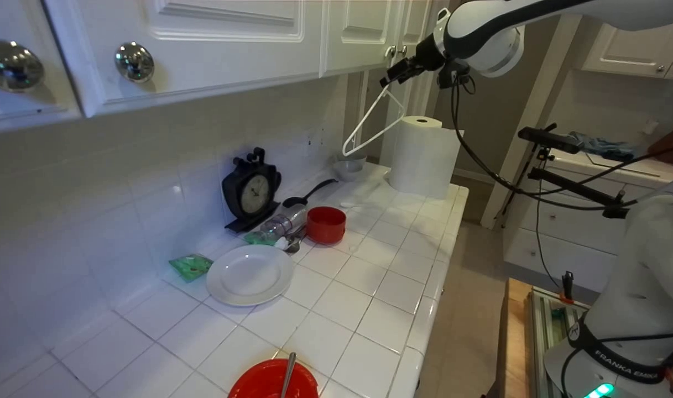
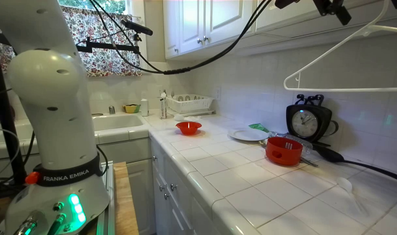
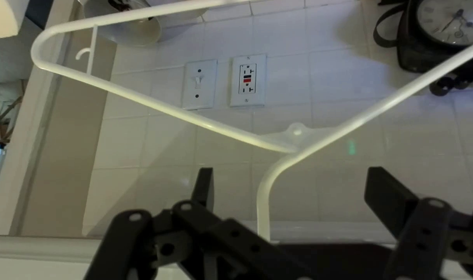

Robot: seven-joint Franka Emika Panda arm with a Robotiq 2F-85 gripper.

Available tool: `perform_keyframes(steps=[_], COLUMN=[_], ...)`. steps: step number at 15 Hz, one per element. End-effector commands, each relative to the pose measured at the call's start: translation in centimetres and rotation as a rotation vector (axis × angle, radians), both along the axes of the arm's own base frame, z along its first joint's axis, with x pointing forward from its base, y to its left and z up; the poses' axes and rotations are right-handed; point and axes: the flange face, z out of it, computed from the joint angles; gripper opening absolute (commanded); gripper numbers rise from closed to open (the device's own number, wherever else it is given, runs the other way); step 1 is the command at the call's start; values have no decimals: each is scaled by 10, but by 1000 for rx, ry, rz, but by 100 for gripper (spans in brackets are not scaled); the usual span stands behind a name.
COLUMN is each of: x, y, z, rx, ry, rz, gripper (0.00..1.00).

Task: Put the hanger on the countertop

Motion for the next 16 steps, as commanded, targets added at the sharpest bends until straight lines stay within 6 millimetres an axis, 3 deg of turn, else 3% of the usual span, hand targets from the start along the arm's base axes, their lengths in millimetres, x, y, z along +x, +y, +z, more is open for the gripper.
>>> perform_keyframes(steps=[1, 2, 3, 11, 13, 16], x=[8, 8, 8, 13, 13, 12], y=[-8, -10, -12, -10, -7, -9], z=[6, 5, 4, 0, 1, 5], rx=[22, 28, 37, 76, 77, 71], ry=[-46, -52, -53, -71, -74, -92], rz=[-24, -29, -35, -31, -24, -33], gripper=[100, 94, 74, 16, 5, 5])
